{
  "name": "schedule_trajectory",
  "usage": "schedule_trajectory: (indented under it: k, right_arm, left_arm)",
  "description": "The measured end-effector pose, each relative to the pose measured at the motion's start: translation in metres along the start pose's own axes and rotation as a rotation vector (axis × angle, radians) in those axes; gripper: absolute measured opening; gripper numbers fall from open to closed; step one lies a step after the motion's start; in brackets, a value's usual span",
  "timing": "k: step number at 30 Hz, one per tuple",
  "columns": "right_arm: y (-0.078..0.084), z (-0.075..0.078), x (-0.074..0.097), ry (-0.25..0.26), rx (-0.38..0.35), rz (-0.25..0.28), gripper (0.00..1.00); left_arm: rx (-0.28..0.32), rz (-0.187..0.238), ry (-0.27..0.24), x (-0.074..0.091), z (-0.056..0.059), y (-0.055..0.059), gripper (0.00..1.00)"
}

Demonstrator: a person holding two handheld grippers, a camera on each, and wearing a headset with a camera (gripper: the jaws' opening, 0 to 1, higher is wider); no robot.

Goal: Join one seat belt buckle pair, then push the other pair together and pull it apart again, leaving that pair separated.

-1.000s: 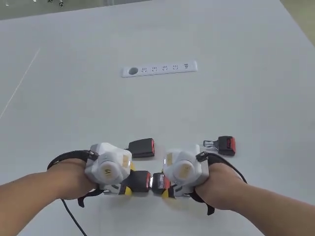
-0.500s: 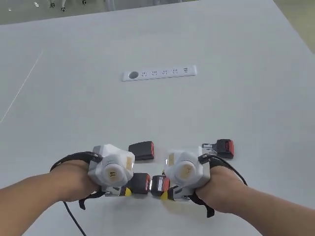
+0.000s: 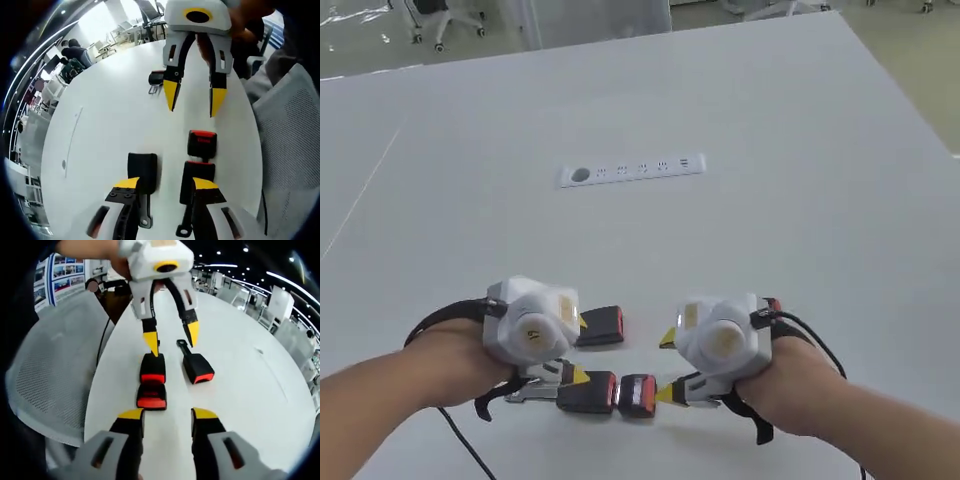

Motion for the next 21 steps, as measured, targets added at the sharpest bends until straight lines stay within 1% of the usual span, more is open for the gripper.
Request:
schedule_trajectory:
  k: [1, 2, 3, 6, 8, 9, 11, 13, 17, 19, 21]
  right_arm:
    - [0.004, 0.003, 0.002, 0.003, 0.001, -0.006, 0.36]
    - [0.008, 0.008, 0.007, 0.019, 0.004, -0.016, 0.36]
    - [0.011, 0.012, 0.01, 0.029, 0.005, -0.021, 0.36]
    - [0.023, 0.029, 0.022, 0.07, -0.011, -0.03, 0.36]
    - [0.03, 0.037, 0.028, 0.086, -0.011, -0.042, 0.37]
    - [0.036, 0.042, 0.031, 0.103, -0.02, -0.051, 0.38]
    - [0.044, 0.049, 0.035, 0.114, -0.024, -0.063, 0.38]
    - [0.052, 0.059, 0.04, 0.144, -0.017, -0.073, 0.41]
    - [0.069, 0.075, 0.049, 0.182, -0.014, -0.095, 0.46]
    - [0.078, 0.083, 0.052, 0.186, -0.028, -0.106, 0.47]
    - [0.085, 0.089, 0.054, 0.191, -0.027, -0.113, 0.48]
  left_arm:
    - [0.01, 0.006, -0.009, 0.0, -0.003, 0.0, 0.41]
    - [0.017, 0.012, -0.025, 0.0, -0.008, 0.0, 0.43]
    - [0.018, 0.014, -0.03, 0.0, -0.011, 0.0, 0.45]
    - [0.028, 0.01, -0.034, -0.004, -0.02, 0.002, 0.45]
    - [0.031, 0.001, -0.029, -0.008, -0.023, 0.004, 0.45]
    - [0.034, -0.007, -0.026, -0.01, -0.025, 0.006, 0.45]
    - [0.037, -0.019, -0.022, -0.014, -0.028, 0.011, 0.45]
    - [0.04, -0.033, -0.018, -0.018, -0.03, 0.015, 0.46]
    - [0.032, -0.066, -0.002, -0.024, -0.034, 0.021, 0.49]
    - [0.036, -0.077, 0.007, -0.028, -0.037, 0.024, 0.5]
    - [0.04, -0.083, 0.015, -0.029, -0.038, 0.024, 0.52]
Point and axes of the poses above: the centre of the closed fingertips' face, and the gripper's own axes: x roughly backward along the fingers, z roughly to its right, y roughly out of its underside, the point moved 8 cm from there along x, roughly backward along the fingers, and after that the axes turned 4 degrees about y, right-handed, at the moved point
